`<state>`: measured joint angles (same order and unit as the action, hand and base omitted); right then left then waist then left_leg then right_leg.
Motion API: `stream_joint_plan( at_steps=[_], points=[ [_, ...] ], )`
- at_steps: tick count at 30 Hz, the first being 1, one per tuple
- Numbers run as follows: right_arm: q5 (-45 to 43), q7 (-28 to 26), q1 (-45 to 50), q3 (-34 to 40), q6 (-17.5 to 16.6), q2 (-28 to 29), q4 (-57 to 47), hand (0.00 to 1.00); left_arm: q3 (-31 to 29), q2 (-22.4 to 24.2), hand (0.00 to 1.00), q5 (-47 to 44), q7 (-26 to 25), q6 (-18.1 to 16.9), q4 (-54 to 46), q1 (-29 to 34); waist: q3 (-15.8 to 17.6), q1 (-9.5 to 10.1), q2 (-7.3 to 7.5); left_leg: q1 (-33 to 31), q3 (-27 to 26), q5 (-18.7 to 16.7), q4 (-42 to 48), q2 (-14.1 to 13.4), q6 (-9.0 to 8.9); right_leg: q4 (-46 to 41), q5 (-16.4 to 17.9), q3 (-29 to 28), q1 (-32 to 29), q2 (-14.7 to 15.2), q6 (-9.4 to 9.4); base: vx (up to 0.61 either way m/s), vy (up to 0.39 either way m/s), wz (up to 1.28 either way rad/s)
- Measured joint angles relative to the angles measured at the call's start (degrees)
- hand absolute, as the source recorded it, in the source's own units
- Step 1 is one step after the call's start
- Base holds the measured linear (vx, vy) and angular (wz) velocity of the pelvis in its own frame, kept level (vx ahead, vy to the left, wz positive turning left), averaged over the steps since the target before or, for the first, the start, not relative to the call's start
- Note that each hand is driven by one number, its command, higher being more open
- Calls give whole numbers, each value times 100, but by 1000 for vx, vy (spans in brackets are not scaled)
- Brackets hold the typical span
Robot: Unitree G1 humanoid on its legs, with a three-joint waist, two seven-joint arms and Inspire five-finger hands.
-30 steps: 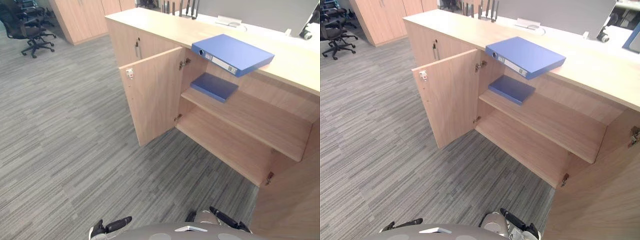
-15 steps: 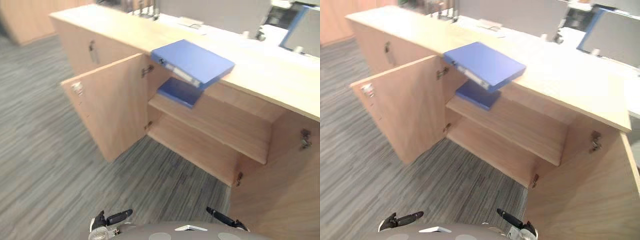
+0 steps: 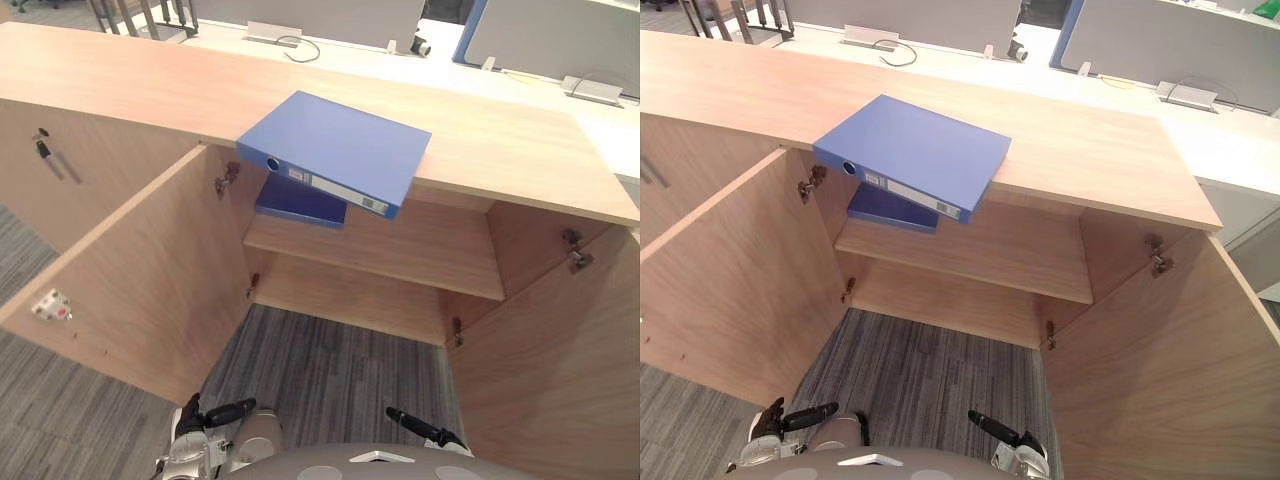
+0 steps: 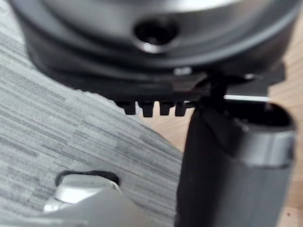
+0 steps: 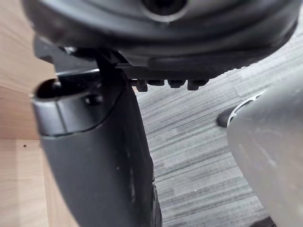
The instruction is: Walk over to the cabinet, pick up the folder, carry it to the office cabinet, place the folder inside the office cabinet, then close the office cabinet door
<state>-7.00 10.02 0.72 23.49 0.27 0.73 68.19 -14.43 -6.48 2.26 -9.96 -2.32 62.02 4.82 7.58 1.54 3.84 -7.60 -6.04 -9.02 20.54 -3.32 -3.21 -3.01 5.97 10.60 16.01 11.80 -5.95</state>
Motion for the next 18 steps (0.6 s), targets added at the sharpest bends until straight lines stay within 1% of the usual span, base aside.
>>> stream_joint_plan(
  at_steps=[2,4,5,6,7,8,9,10,11,12,13,14,15,16,17,18],
  points=[
    [5,-35,58,-24,3,-31,-38,100,14,48,100,-6,-1,-3,141,147,-131,1,-30,450,-288,118,-531,230,206,-30,-276,-60,4,272,-35,209,252,-51],
    [10,-74,79,-97,8,-114,-44,100,54,90,100,-22,0,-2,207,241,-218,-8,-123,729,-477,190,-841,420,318,-244,-363,-187,-103,489,-73,192,247,-41],
    [15,-87,91,-103,18,-183,-45,100,96,109,100,-22,1,-3,268,246,-277,-14,-217,846,-547,181,-999,562,395,-544,-364,-249,-294,648,-73,162,214,-34],
    [37,-98,84,-101,24,-216,-47,100,143,109,100,-22,2,-3,294,247,-299,-13,-264,877,-579,166,-1060,609,436,-760,-364,-282,-421,711,-73,160,219,-33],
    [139,-107,76,-99,25,-279,-76,100,250,121,100,-20,6,-4,334,248,-338,-11,-344,955,-632,161,-1218,678,489,-1357,-363,-362,-784,813,-72,97,133,-22],
    [205,-105,79,-88,24,-296,-134,100,294,163,100,-12,13,-4,346,247,-359,-19,-424,1041,-672,162,-1322,724,522,-1852,-388,-381,-1056,899,-30,151,199,-23],
    [219,-104,89,-38,11,-330,-218,100,312,175,100,-7,15,-4,351,246,-354,-42,-448,1164,-727,139,-1404,781,571,-2560,-454,-293,-1387,1044,123,104,123,-13],
    [224,-96,91,-34,-3,-327,-267,100,324,169,100,-4,16,-4,353,248,-335,-47,-452,1227,-772,127,-1418,791,602,-2926,-458,-212,-1526,1119,273,136,124,-8],
    [219,-95,79,17,-44,-310,-314,100,344,151,100,9,17,-2,357,241,-272,-79,-472,1377,-781,97,-1442,792,657,-3574,-288,43,-1739,1194,471,175,62,2],
    [217,-95,46,26,-62,-288,-338,100,359,140,100,13,20,-1,351,241,-214,-135,-464,1573,-745,101,-1508,753,667,-3952,71,396,-1812,1175,489,148,36,7],
    [218,-94,38,18,-69,-280,-348,100,413,132,100,13,19,0,350,242,-201,-161,-474,1634,-724,101,-1508,706,667,-3983,249,555,-1817,1092,440,155,-46,13],
    [219,-92,42,-37,-78,-271,-390,100,545,117,100,19,28,-5,331,240,-187,-186,-505,1713,-683,101,-1482,612,666,-3719,569,813,-1819,815,349,86,-89,15],
    [221,-86,52,-98,-98,-264,-397,100,655,95,100,19,49,-17,279,243,-184,-188,-505,1721,-628,101,-1458,565,665,-3147,610,932,-1820,558,325,95,-111,18],
    [225,-84,54,-114,-103,-251,-396,100,725,67,100,31,77,-27,244,244,-174,-186,-458,1733,-579,94,-1459,587,646,-2681,495,964,-1813,447,255,51,-88,17],
    [223,-82,67,-116,-97,-231,-389,100,768,19,100,29,113,-45,204,234,-166,-175,-354,1766,-502,77,-1490,652,605,-2281,466,1001,-1754,367,195,63,-106,5],
    [226,-79,70,-93,-88,-236,-370,100,770,97,100,-4,123,-63,183,201,-171,-158,-433,1769,-439,61,-1592,606,543,-1797,478,960,-1580,224,143,70,-100,-6]
  ],
)
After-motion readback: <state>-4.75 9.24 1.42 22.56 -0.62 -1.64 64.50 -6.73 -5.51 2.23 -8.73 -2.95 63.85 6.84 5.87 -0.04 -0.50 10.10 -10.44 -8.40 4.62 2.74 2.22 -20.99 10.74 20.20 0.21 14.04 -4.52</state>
